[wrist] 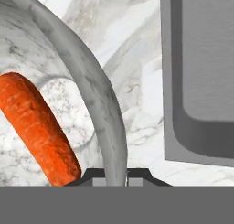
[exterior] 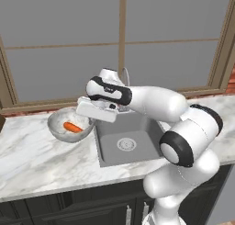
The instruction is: Pick the carrot from the sink and place it in the bowl. Then pick the bowl and place it in the microwave. Then close the microwave door and press the start button.
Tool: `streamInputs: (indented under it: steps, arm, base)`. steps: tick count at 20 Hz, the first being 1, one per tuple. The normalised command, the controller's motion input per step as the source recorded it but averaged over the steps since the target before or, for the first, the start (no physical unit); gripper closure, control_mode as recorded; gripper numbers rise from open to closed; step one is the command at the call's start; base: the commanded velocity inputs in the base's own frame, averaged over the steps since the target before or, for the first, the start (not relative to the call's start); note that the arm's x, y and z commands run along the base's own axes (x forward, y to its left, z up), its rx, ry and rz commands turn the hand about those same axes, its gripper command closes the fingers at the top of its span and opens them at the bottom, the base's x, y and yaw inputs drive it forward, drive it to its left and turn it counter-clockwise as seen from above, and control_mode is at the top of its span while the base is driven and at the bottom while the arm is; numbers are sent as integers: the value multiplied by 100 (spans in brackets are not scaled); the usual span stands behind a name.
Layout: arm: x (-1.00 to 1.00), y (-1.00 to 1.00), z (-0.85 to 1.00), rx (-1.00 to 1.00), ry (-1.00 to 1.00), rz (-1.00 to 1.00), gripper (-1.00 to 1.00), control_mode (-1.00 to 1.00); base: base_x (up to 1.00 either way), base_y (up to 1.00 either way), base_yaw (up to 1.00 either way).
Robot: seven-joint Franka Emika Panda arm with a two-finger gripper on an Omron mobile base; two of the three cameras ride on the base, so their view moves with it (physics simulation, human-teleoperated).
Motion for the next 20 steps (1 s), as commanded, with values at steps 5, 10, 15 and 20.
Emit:
streamInputs:
  steps: [5, 10, 15, 20]
  arm:
    - [-1, -38, 84, 0, 1, -9, 100, -100]
    - [-24, -9, 100, -6, 1, -19, 100, -100]
    - [-13, -48, 100, -3, 2, -18, 100, -100]
    - [-3, -87, 100, 1, 1, -15, 100, -100]
  base:
    - [0, 0, 0]
    - [0, 0, 0]
    - [0, 0, 0]
    - [0, 0, 0]
